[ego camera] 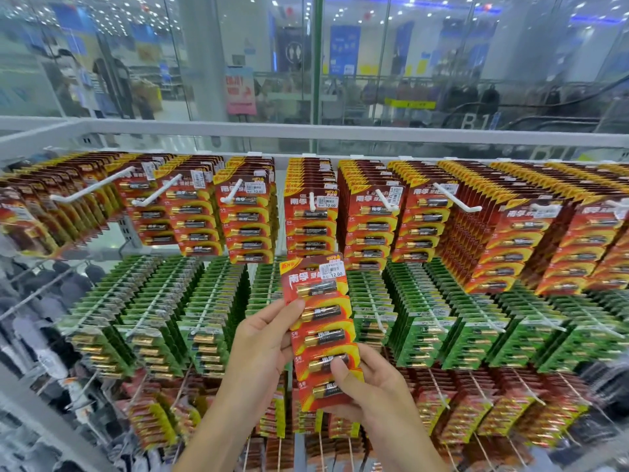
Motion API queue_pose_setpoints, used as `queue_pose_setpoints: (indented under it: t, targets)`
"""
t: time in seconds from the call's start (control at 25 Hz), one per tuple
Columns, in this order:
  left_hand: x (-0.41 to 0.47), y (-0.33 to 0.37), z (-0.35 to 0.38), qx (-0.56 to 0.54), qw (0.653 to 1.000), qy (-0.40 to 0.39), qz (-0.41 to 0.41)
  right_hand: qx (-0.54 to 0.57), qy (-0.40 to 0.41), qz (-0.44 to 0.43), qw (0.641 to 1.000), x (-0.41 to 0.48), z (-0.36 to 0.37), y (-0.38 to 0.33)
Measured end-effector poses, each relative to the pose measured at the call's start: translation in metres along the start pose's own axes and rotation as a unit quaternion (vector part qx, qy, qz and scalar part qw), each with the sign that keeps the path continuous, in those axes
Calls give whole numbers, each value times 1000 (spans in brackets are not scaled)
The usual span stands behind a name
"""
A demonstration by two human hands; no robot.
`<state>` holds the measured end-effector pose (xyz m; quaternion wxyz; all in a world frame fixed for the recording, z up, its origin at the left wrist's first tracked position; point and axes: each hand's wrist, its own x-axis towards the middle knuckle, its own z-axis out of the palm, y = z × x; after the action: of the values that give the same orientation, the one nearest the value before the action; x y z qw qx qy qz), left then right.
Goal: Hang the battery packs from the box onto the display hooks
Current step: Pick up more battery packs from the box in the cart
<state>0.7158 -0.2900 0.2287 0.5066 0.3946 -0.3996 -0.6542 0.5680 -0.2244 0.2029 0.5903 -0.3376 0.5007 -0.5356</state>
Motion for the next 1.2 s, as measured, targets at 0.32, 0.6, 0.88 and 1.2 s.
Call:
queue_pose_setpoints:
  t: [0.32, 0.6, 0.88, 1.2]
  targets:
    - [3, 39, -27, -3, 998, 42, 51, -38, 1, 18, 999, 12, -5, -4]
    - [22, 90, -64, 25, 989, 85, 118, -78, 56, 37, 995, 16, -19, -7]
    - [34, 95, -65, 12, 988, 92, 123, -92, 105, 40, 989, 18, -34, -10]
    - [52, 95, -68, 24, 989, 92, 113, -86, 137, 57, 985, 19, -47, 0]
